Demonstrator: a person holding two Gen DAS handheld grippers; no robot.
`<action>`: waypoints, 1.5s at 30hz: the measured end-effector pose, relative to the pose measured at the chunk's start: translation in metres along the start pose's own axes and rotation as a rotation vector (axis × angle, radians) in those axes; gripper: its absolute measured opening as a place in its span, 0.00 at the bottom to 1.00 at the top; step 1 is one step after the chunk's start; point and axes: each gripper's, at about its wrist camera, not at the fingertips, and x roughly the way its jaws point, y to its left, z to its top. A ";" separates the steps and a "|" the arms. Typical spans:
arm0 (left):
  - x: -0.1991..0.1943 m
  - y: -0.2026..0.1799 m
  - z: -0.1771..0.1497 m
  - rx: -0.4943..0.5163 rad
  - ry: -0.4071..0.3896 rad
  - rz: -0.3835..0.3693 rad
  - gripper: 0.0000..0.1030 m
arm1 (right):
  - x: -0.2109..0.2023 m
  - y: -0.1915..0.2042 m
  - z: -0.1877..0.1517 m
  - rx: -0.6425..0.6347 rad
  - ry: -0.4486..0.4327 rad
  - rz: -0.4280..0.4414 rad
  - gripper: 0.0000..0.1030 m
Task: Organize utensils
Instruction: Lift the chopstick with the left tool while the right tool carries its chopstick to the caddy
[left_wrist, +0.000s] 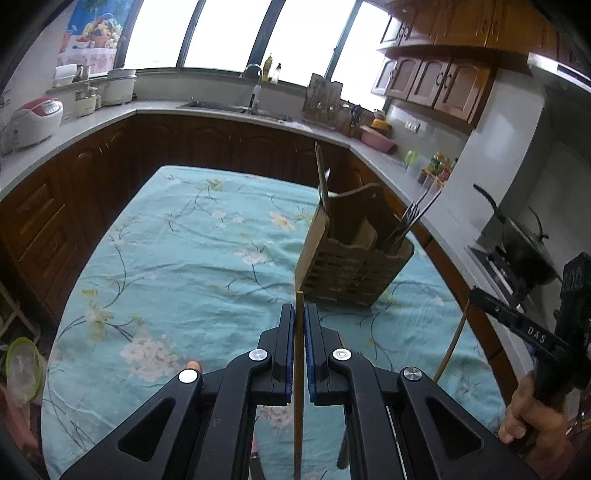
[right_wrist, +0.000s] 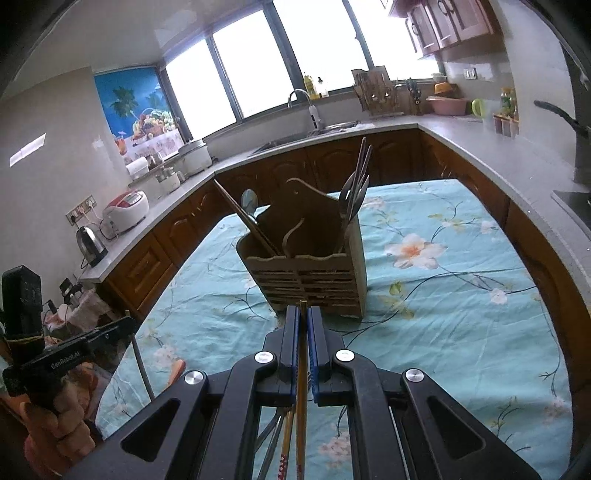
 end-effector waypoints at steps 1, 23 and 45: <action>-0.001 0.001 0.000 -0.001 -0.006 -0.002 0.04 | -0.002 0.000 0.001 0.000 -0.007 -0.001 0.04; -0.029 0.012 0.024 -0.078 -0.166 -0.052 0.04 | -0.029 0.011 0.027 -0.029 -0.161 -0.011 0.04; 0.005 0.013 0.079 -0.132 -0.367 -0.121 0.04 | -0.039 -0.003 0.104 0.002 -0.373 -0.013 0.04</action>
